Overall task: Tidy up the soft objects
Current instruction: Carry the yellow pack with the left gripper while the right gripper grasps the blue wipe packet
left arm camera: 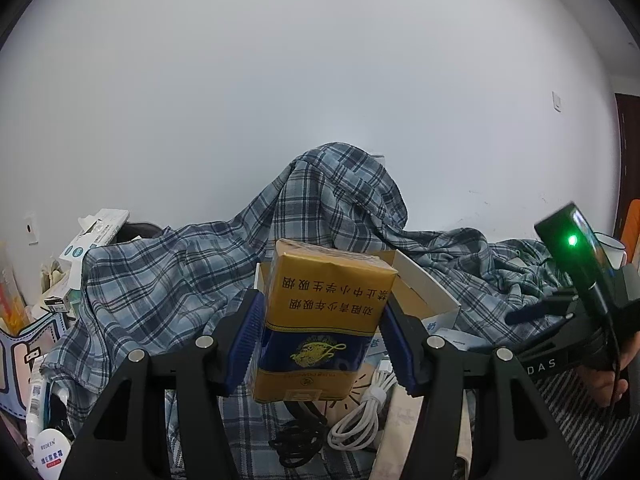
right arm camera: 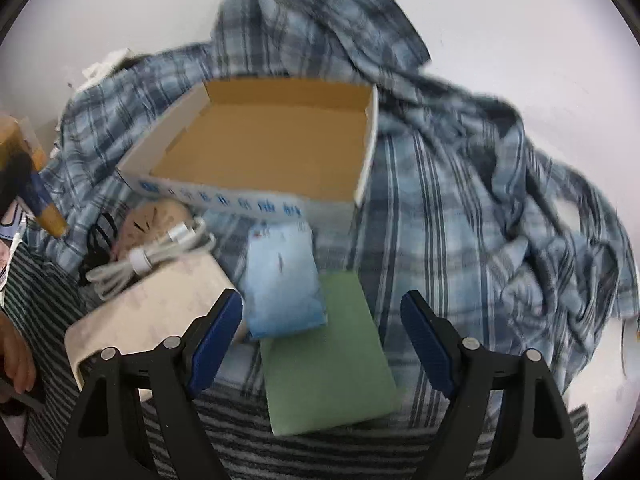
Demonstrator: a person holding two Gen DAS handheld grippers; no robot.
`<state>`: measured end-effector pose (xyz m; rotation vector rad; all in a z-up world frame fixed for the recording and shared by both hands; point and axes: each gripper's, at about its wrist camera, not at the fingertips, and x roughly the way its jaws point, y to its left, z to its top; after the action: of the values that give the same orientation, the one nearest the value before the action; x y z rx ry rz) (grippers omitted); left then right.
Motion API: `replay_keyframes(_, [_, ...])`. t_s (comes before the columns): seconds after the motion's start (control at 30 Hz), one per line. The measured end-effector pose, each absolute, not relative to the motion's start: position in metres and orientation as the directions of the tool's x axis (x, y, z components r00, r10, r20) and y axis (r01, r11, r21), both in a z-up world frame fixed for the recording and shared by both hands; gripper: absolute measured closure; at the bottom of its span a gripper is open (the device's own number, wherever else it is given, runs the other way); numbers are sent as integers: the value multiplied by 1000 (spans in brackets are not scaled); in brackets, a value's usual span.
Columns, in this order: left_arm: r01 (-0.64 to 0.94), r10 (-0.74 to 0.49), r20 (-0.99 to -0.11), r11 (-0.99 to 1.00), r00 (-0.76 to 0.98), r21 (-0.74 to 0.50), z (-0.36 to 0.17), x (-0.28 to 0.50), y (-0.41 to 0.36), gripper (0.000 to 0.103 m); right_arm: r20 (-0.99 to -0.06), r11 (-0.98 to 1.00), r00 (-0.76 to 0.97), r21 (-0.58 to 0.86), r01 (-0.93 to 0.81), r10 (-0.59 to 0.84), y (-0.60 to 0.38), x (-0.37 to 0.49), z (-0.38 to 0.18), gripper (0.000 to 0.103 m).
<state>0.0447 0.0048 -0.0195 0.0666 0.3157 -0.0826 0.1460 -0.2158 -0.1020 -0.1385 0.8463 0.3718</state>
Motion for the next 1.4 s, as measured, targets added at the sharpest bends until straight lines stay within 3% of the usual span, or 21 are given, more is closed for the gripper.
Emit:
replay_keyframes(0.2, [90, -76, -354, 996, 932, 24, -24, 53, 9, 43, -708, 890, 642, -42, -454, 294, -191, 145, -97, 23])
replay_keyframes(0.33, [91, -77, -354, 996, 932, 23, -24, 52, 7, 43, -715, 886, 649, -89, -455, 261, -181, 151, -111, 30])
replay_keyframes(0.63, [83, -68, -356, 996, 932, 29, -24, 53, 7, 43, -736, 884, 596, 8, -467, 321, -188, 159, -119, 40])
replay_keyframes(0.77, [84, -67, -360, 996, 931, 30, -25, 54, 7, 43, -738, 888, 590, 29, -458, 328, -190, 162, -120, 61])
replay_keyframes(1.03, [80, -68, -319, 996, 945, 24, -21, 46, 8, 43, -722, 901, 607, 53, -430, 332, -201, 165, -117, 64])
replay_keyframes(1.4, [102, -100, -263, 995, 960, -7, -11, 25, 15, 43, -434, 896, 806, 4, -445, 402, -213, 115, -73, 64])
